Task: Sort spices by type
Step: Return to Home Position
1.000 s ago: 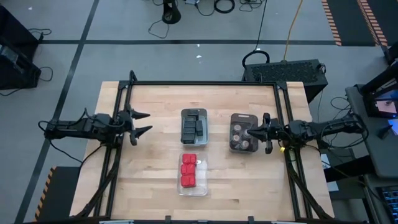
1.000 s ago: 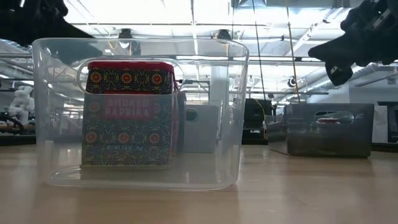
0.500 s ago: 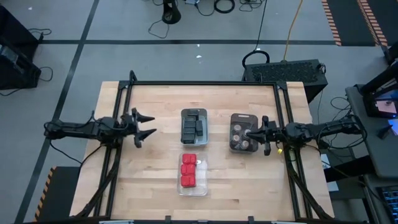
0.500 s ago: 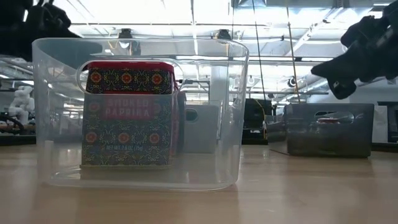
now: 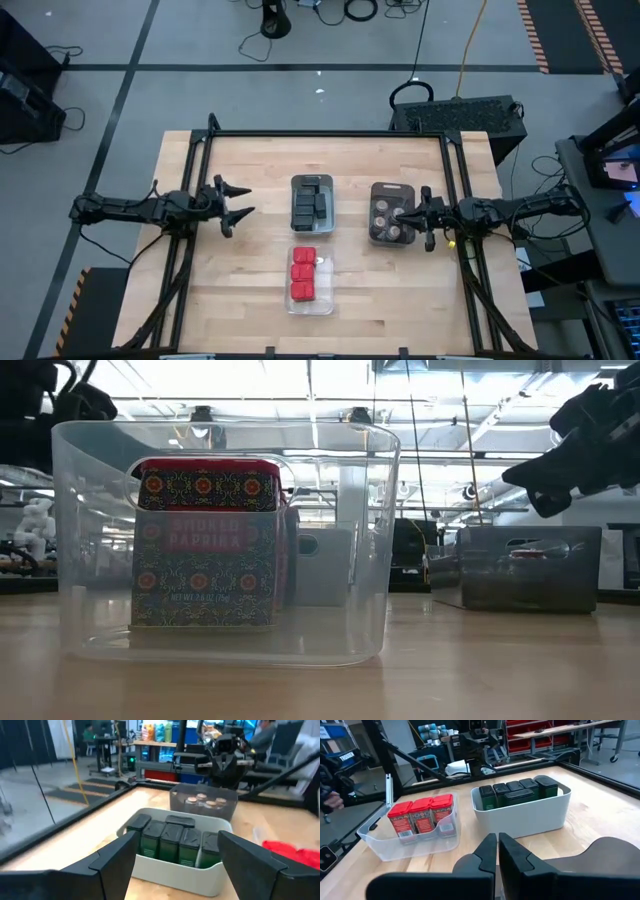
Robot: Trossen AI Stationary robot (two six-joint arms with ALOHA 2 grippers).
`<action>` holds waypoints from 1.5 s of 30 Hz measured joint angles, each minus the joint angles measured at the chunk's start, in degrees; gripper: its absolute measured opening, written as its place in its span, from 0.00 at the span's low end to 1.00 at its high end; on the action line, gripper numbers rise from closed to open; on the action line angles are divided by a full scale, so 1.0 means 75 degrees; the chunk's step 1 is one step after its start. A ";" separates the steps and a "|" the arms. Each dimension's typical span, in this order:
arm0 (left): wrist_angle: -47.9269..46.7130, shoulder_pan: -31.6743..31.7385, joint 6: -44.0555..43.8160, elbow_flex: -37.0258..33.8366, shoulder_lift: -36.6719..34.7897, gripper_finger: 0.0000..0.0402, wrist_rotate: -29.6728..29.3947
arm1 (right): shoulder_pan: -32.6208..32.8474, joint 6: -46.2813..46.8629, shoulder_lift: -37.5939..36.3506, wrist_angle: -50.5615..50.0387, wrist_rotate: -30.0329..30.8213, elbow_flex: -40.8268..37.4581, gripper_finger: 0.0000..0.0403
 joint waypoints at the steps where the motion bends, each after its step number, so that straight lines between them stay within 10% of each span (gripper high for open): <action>1: 0.0000 0.0000 0.0276 0.0000 -0.0003 0.70 0.0000 | 0.0000 -0.0003 0.0000 -0.0003 0.0000 0.0000 0.00; 45: -0.0050 0.0000 0.0782 -0.0012 -0.0003 0.70 0.0008 | 0.0000 0.0016 0.0000 -0.0015 -0.0003 0.0003 0.00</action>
